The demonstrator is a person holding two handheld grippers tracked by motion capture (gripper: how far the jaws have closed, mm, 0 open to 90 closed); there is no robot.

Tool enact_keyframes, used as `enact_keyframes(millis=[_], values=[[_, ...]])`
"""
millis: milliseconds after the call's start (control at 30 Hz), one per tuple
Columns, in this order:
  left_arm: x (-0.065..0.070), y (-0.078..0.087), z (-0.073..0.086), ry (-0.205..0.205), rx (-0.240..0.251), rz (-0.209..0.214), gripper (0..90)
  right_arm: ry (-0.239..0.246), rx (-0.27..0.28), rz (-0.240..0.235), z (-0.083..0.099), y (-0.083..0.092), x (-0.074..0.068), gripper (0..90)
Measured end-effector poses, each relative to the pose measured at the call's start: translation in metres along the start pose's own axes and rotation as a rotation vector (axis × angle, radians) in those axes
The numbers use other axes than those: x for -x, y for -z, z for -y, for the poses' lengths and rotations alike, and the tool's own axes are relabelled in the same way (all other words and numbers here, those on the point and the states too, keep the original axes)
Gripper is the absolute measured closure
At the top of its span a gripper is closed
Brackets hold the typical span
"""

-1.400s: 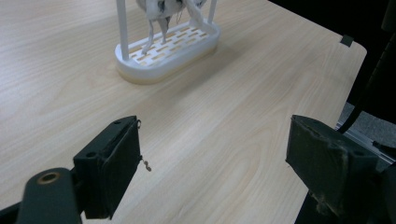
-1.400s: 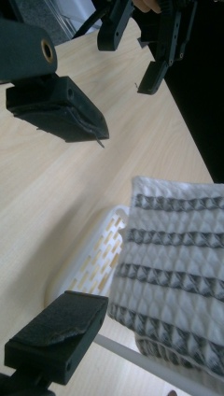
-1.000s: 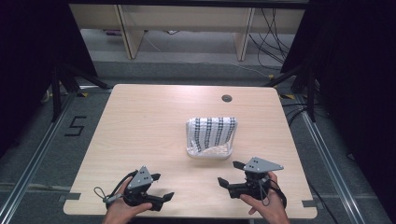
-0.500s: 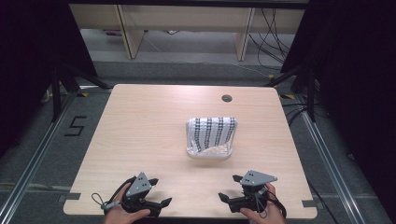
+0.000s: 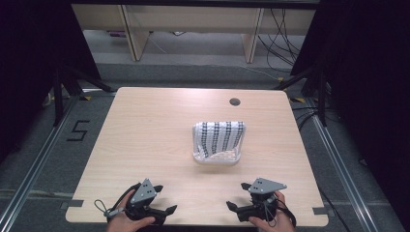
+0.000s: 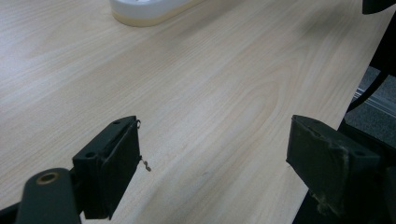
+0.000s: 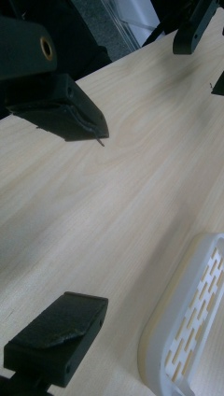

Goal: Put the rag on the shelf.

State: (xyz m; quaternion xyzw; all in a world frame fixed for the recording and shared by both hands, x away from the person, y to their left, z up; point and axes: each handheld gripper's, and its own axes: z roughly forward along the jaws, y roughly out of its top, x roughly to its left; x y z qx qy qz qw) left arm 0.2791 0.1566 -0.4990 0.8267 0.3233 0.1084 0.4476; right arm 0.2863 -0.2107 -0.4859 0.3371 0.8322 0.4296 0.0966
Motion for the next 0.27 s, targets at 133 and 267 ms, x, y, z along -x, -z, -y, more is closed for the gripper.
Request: enact_keyframes(millis=[133, 267], values=[[-0.0017, 0.0010, 0.0000, -0.006, -0.020, -0.015, 16.7, -0.003, -0.003, -0.004, -0.0005, 0.0003, -0.0003, 16.8], [-0.0032, -0.0001, 0.0010, 0.014, 0.002, -0.012, 16.7, -0.001, -0.004, -0.004, -0.0003, 0.0003, 0.0010, 16.8]])
